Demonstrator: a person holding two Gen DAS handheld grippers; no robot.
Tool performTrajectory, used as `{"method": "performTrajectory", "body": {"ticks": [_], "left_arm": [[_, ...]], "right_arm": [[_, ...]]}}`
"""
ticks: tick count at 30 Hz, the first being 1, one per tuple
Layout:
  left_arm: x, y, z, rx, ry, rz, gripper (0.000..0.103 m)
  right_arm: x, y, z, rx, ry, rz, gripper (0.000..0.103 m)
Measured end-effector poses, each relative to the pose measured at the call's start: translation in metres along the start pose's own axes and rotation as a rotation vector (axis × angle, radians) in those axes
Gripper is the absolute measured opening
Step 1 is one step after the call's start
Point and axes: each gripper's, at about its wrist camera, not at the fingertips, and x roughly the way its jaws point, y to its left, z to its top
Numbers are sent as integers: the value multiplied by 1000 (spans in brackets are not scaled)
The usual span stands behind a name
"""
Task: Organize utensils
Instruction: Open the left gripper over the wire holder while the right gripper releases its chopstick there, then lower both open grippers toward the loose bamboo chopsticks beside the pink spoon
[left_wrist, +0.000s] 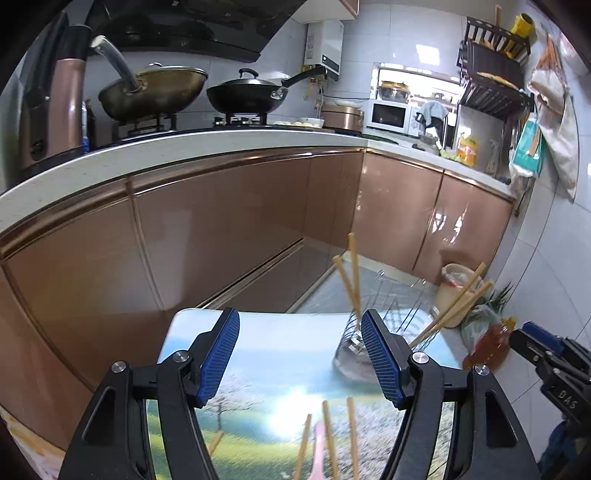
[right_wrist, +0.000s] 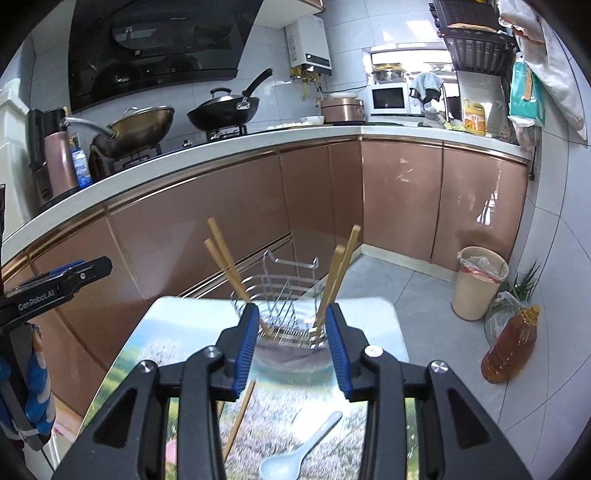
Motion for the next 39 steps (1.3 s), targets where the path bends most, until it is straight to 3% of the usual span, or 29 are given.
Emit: {"method": "performTrajectory", "body": {"ticks": [10, 16, 34, 39], "left_arm": [[-28, 19, -33, 9, 10, 81, 68], [-24, 18, -49, -9, 53, 86, 68], [0, -51, -59, 40, 111, -18, 68], [-11, -47, -71, 32, 114, -44, 68]], "right_arm": [[-21, 22, -29, -62, 43, 53, 35], [-27, 20, -47, -84, 51, 86, 35], [-37, -56, -91, -15, 101, 34, 35], [-44, -59, -99, -3, 111, 21, 35]]}}
